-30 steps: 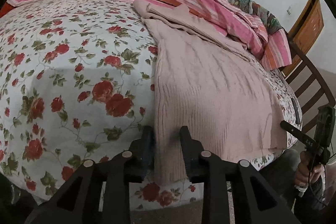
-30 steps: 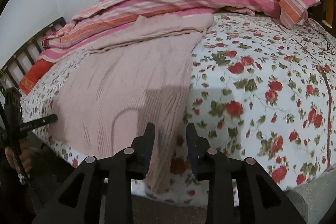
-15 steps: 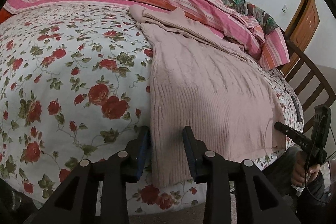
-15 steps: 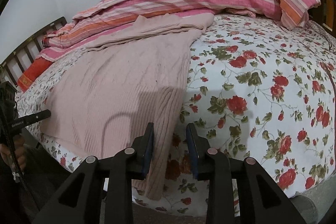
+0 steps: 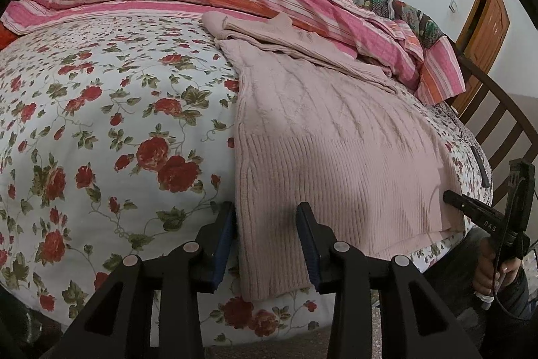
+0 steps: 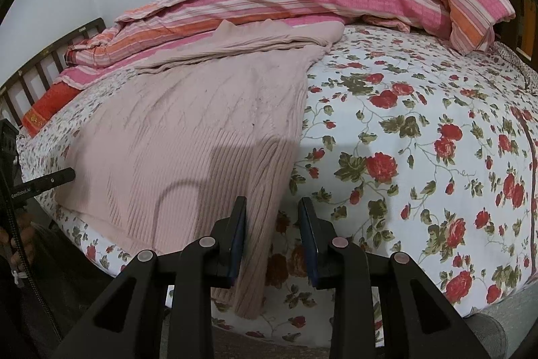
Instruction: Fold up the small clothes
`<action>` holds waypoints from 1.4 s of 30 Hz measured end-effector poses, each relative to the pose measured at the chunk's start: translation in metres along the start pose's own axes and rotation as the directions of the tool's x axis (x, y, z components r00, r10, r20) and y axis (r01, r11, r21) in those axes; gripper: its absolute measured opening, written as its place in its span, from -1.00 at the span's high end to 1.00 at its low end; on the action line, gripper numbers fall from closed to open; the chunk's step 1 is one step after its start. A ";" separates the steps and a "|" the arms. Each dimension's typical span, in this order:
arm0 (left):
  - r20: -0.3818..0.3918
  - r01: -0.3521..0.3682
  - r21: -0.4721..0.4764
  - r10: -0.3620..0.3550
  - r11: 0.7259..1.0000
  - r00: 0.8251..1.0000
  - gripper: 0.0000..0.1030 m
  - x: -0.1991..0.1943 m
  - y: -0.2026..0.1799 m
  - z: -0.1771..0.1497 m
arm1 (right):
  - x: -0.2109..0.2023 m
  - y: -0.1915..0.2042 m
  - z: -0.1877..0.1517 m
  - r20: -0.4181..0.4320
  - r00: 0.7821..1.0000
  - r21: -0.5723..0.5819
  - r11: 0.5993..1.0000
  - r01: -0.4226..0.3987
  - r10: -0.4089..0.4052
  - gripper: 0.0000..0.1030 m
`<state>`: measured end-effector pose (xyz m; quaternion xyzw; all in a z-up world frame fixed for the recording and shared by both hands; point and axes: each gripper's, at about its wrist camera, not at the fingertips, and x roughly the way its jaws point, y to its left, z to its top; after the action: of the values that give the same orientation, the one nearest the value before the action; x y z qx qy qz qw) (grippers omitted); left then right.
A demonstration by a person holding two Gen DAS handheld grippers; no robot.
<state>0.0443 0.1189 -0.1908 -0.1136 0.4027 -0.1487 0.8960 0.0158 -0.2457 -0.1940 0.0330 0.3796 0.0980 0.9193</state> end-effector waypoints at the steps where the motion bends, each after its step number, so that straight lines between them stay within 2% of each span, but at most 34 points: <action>1: 0.000 -0.001 0.000 0.001 1.000 1.000 0.30 0.000 0.000 0.000 | 0.000 0.000 0.000 0.000 1.000 0.001 1.000 0.000 0.000 0.41; 17: -0.005 0.010 0.017 -0.010 1.000 1.000 0.17 0.000 -0.002 -0.001 | 0.000 -0.001 -0.001 -0.002 1.000 0.004 1.000 -0.002 0.002 0.41; 42: -0.007 0.010 0.019 -0.010 1.000 1.000 0.15 0.001 -0.004 -0.001 | 0.003 -0.001 -0.003 -0.013 1.000 0.004 1.000 0.000 0.000 0.39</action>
<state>0.0437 0.1152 -0.1905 -0.1065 0.4036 -0.1576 0.8950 0.0161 -0.2463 -0.1979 0.0342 0.3857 0.0974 0.9168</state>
